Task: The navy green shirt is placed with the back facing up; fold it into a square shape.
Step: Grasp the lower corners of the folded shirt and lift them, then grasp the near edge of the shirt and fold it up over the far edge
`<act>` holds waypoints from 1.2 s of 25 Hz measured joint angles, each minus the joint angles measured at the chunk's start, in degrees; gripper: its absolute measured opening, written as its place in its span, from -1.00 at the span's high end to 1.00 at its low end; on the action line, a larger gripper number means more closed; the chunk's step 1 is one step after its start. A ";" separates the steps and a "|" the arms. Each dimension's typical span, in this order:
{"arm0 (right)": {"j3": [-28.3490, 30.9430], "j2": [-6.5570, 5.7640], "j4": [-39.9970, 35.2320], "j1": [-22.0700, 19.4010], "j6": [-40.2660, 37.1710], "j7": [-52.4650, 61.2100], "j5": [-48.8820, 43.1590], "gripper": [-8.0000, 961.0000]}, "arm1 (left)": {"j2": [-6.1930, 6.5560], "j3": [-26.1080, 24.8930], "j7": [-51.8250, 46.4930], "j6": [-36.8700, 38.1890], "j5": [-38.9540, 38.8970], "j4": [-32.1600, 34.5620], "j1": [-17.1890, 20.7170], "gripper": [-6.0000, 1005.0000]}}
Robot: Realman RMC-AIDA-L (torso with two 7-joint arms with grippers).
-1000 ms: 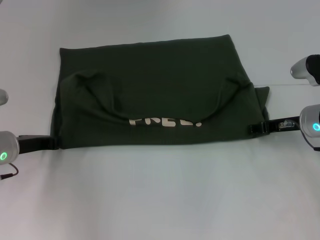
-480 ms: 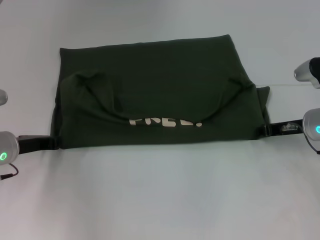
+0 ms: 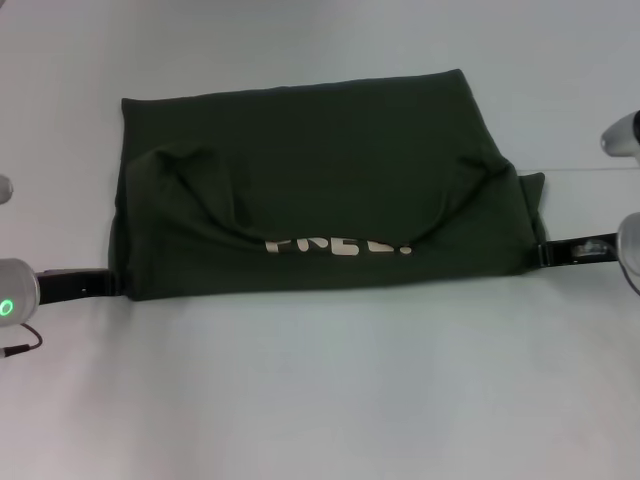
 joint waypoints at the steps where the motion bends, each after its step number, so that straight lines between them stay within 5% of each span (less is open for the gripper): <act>1: 0.10 0.14 -1.32 -0.52 -1.03 0.05 0.06 0.82 | 0.09 -0.05 -0.67 1.48 0.07 0.68 0.19 0.97; 9: 0.63 1.05 -14.80 -6.45 -14.61 0.44 1.10 0.82 | 1.97 -1.80 -5.12 15.56 0.42 6.74 2.61 0.98; 22: 1.88 1.80 -32.41 -19.26 -38.15 -2.27 11.00 0.82 | 5.88 -13.48 -6.37 47.09 9.16 14.24 3.59 0.98; 30: 12.97 1.53 -37.89 -25.93 -59.61 -7.14 16.17 0.82 | 8.89 -19.10 -4.31 63.93 13.09 17.43 4.54 0.98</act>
